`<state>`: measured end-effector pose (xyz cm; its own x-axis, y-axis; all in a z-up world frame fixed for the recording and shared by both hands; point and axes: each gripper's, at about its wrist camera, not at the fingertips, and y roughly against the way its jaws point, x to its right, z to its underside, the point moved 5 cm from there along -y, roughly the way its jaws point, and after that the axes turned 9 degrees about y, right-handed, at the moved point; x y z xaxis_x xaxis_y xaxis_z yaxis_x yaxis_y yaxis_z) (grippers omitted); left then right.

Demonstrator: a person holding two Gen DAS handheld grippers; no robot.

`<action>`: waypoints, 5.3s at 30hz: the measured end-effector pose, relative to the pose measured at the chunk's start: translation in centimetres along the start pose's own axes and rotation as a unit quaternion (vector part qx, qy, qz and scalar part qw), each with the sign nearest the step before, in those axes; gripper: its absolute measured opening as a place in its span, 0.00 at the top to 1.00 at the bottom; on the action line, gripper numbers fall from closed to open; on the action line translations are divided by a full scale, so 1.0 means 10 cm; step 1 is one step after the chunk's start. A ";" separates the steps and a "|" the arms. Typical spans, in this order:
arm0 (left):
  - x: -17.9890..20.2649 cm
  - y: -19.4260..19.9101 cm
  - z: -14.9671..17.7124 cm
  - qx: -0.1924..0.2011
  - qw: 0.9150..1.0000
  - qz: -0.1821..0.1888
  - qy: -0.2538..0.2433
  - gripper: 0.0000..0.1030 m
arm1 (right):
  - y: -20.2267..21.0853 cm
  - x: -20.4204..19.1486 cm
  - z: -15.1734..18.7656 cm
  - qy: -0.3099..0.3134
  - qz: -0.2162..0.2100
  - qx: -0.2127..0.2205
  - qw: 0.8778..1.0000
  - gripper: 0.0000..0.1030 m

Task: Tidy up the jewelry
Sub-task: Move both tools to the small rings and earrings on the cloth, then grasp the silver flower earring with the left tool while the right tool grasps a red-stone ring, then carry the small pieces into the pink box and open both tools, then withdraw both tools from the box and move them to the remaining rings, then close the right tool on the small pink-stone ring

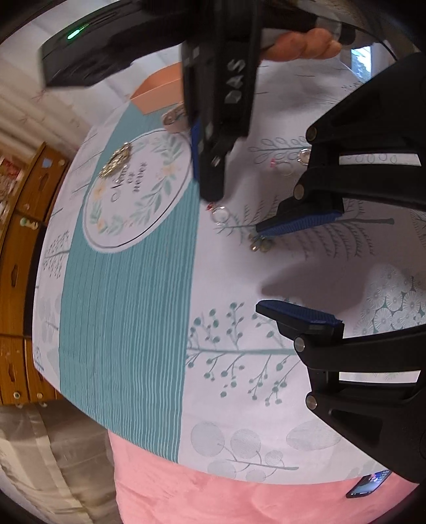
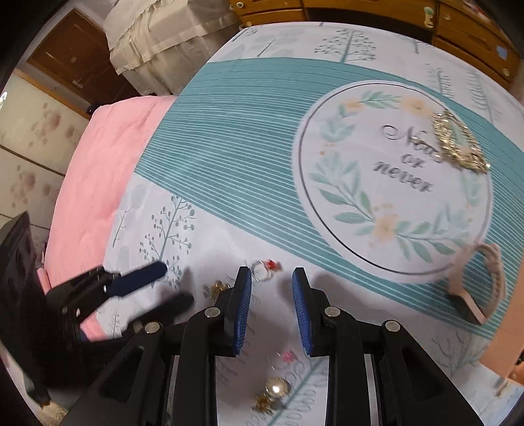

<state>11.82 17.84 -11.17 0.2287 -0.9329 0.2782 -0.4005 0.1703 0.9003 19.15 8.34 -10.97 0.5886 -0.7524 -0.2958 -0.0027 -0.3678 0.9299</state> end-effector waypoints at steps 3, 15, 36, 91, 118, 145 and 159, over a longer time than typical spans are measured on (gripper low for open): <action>0.02 -0.02 0.04 -0.004 1.000 0.001 -0.005 0.63 | -0.07 0.00 -0.05 0.001 0.000 0.001 1.000 0.75; 0.08 -0.06 0.05 -0.012 1.000 0.011 -0.008 0.63 | -0.24 -0.03 -0.09 0.022 0.009 -0.015 1.000 0.87; 0.29 -0.21 0.02 -0.023 0.999 -0.008 -0.034 0.63 | 0.27 0.13 0.10 0.012 -0.011 0.035 0.999 0.92; 3.42 -0.68 -0.48 -0.005 0.982 0.024 -0.186 0.59 | 1.80 2.70 1.90 -0.250 0.090 0.156 0.951 0.83; 1.38 0.71 0.07 0.136 0.978 -0.081 -0.133 0.55 | 1.53 0.64 1.51 -0.058 0.058 0.148 0.986 0.77; 0.24 0.17 0.40 0.071 0.990 -0.099 -0.072 0.55 | 0.07 -0.30 1.05 0.054 0.065 0.070 0.994 0.76; 0.28 0.07 0.34 0.062 0.991 -0.086 -0.075 0.55 | -0.02 -0.34 0.94 0.088 0.080 0.077 0.990 0.88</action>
<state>9.14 14.23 -10.92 0.1717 -0.9832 0.0624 -0.4755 -0.0273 0.8793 9.49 5.85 -12.25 0.7026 -0.7056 -0.0923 -0.2226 -0.3411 0.9133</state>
